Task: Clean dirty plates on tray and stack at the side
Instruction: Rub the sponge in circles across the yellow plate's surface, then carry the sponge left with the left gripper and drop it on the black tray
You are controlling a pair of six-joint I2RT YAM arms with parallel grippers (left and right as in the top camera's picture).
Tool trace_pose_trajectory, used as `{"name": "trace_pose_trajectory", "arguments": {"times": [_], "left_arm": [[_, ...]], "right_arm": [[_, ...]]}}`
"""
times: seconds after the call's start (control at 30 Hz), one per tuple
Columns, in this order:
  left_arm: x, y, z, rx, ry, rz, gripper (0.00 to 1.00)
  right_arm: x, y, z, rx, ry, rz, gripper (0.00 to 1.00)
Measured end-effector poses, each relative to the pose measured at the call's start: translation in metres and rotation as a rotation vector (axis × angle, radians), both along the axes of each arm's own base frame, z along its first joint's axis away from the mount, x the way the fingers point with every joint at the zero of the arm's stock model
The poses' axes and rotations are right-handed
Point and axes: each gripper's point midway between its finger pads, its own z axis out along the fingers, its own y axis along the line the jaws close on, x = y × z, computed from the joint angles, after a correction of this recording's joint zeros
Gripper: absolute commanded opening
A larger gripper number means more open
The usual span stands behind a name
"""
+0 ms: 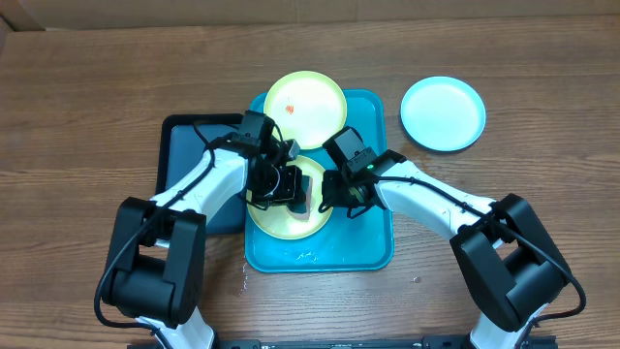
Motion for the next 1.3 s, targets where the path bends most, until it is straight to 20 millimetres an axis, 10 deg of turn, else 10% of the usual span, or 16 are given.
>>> {"name": "trace_pose_trajectory", "arguments": {"times": [0.33, 0.77, 1.3], "left_arm": [[0.008, 0.014, 0.038, 0.066, -0.086, 0.024, 0.05], [0.004, 0.062, 0.011, 0.345, -0.104, 0.070, 0.04], [-0.007, 0.041, -0.019, 0.258, -0.165, 0.063, 0.05]], "right_arm": [[0.000, 0.001, 0.000, 0.003, 0.001, 0.001, 0.04], [0.000, 0.001, 0.000, 0.004, -0.001, 0.000, 0.05], [0.001, -0.002, -0.001, -0.009, -0.005, -0.004, 0.05]]}}
